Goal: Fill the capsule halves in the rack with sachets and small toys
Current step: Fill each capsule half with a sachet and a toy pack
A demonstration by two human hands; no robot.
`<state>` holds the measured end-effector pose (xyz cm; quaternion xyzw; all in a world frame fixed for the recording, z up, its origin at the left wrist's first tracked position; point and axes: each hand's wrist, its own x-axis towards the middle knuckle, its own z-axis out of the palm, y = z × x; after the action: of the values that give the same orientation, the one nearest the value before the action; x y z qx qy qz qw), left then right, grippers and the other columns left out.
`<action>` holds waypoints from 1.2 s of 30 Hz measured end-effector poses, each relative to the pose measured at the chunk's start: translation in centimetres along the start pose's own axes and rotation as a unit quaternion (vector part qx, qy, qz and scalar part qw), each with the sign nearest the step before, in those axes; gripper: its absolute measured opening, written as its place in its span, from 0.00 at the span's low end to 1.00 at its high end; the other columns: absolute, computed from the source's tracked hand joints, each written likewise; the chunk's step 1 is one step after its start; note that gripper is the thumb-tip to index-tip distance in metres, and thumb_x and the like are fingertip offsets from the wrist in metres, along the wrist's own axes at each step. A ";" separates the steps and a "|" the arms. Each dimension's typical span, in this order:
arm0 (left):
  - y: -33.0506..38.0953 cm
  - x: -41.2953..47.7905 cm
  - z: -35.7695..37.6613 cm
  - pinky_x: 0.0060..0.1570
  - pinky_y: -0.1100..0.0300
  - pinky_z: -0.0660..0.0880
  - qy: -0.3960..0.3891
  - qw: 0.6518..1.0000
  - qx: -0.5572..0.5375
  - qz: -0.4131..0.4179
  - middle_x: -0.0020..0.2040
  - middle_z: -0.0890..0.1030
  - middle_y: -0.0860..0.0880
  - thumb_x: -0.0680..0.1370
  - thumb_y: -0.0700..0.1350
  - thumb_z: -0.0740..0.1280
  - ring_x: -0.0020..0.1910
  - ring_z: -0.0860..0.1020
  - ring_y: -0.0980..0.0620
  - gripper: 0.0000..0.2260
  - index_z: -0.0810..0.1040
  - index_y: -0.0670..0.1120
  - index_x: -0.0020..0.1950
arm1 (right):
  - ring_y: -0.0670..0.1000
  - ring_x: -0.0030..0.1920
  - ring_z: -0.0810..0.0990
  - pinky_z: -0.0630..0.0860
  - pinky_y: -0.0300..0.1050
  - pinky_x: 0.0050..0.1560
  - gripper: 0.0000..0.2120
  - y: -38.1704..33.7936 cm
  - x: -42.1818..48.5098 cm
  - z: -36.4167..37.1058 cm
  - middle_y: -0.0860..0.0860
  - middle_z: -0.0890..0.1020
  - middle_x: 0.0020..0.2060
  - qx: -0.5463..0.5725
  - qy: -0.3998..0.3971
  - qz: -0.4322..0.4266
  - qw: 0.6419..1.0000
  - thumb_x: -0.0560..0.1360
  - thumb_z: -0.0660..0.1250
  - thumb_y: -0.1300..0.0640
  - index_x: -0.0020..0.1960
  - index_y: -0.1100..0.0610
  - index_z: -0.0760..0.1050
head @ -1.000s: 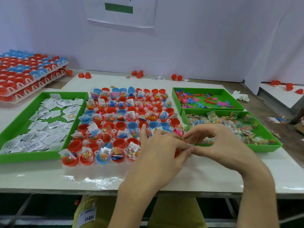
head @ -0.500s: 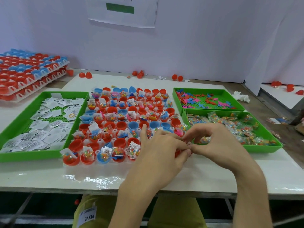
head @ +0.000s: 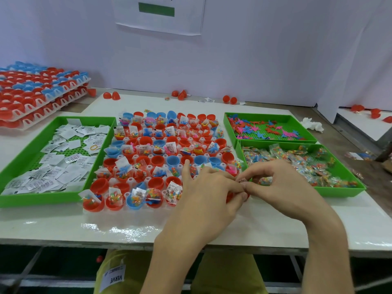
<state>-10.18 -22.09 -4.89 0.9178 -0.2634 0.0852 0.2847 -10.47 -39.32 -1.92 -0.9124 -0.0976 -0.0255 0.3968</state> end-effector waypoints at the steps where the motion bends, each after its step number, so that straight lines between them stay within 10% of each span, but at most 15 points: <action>1: 0.0 0.0 0.0 0.68 0.50 0.30 -0.001 1.000 0.001 0.000 0.58 0.79 0.64 0.81 0.58 0.60 0.64 0.67 0.59 0.11 0.81 0.62 0.57 | 0.44 0.36 0.80 0.77 0.44 0.42 0.09 0.0 0.0 0.0 0.47 0.85 0.35 0.004 0.001 0.001 1.000 0.72 0.74 0.64 0.41 0.50 0.86; 29: -0.1 0.5 0.0 0.72 0.44 0.35 -0.039 0.999 0.011 -0.013 0.54 0.76 0.68 0.76 0.62 0.54 0.63 0.65 0.62 0.17 0.82 0.64 0.52 | 0.51 0.34 0.81 0.79 0.49 0.38 0.12 0.2 0.2 0.0 0.47 0.83 0.33 -0.009 0.000 0.013 1.000 0.65 0.75 0.68 0.40 0.52 0.83; 36: 0.1 0.6 -0.2 0.72 0.44 0.35 -0.043 0.999 0.003 -0.017 0.51 0.76 0.68 0.77 0.61 0.55 0.62 0.66 0.62 0.15 0.82 0.63 0.49 | 0.46 0.32 0.80 0.74 0.37 0.34 0.12 0.4 0.4 0.3 0.45 0.82 0.31 -0.016 0.004 0.022 1.000 0.66 0.75 0.68 0.40 0.51 0.83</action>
<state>-9.73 -22.29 -4.56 0.9259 -0.2593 0.0418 0.2717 -10.02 -39.27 -2.36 -0.9203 -0.0759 -0.0221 0.3832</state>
